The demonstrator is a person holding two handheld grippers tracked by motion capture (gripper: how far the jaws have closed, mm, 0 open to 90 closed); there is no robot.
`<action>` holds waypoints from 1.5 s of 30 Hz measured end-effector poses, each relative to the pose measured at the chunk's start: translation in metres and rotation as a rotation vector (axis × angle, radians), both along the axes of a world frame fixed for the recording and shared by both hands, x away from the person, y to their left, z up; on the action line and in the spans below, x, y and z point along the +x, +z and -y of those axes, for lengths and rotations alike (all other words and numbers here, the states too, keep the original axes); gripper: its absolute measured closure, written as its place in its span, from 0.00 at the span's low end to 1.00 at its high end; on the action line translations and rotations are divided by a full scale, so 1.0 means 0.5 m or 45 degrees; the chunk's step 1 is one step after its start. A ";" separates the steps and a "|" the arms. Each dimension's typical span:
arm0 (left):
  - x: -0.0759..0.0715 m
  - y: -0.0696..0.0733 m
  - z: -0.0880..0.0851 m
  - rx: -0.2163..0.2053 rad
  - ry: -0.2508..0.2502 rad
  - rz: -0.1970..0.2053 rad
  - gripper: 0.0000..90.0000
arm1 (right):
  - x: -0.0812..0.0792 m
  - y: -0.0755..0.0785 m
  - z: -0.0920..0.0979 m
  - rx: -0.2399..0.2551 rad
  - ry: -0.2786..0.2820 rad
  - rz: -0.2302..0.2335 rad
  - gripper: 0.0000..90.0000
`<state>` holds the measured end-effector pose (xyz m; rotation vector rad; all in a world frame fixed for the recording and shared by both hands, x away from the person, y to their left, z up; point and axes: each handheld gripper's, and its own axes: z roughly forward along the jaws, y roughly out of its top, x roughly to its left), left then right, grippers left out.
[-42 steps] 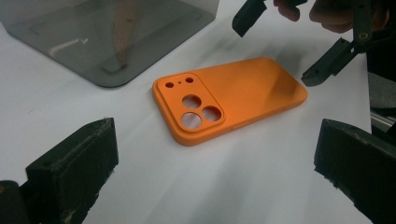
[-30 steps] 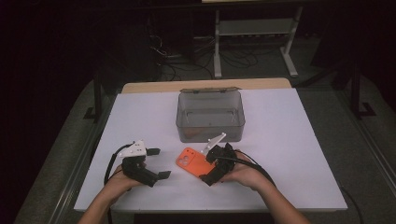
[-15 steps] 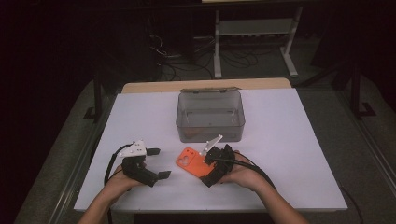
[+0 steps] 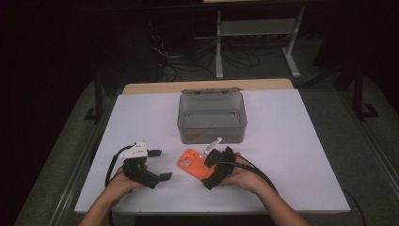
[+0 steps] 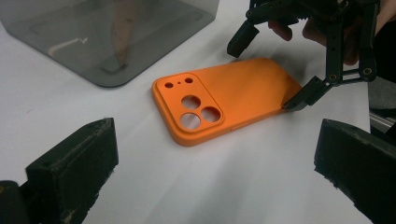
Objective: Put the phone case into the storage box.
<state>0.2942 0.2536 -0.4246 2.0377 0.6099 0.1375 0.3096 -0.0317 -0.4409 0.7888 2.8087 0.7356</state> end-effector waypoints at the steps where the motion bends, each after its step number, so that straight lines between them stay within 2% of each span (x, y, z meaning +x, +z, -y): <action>1: 0.000 0.000 0.000 -0.001 0.002 -0.003 0.00 | 0.000 -0.002 -0.001 -0.005 0.000 -0.001 0.01; 30: 0.000 0.000 -0.001 -0.005 0.012 -0.012 0.00 | 0.000 -0.005 -0.001 -0.013 -0.005 -0.014 0.01; 34: 0.000 0.000 -0.001 -0.006 0.012 -0.012 0.00 | 0.000 -0.003 -0.001 -0.014 -0.003 -0.016 0.04; 40: -0.001 0.001 -0.001 -0.007 0.012 -0.009 0.00 | -0.003 0.004 0.004 -0.003 0.004 -0.016 0.15; 45: -0.001 0.001 -0.001 -0.007 0.013 -0.012 0.00 | -0.006 0.003 0.005 0.007 0.006 -0.006 0.16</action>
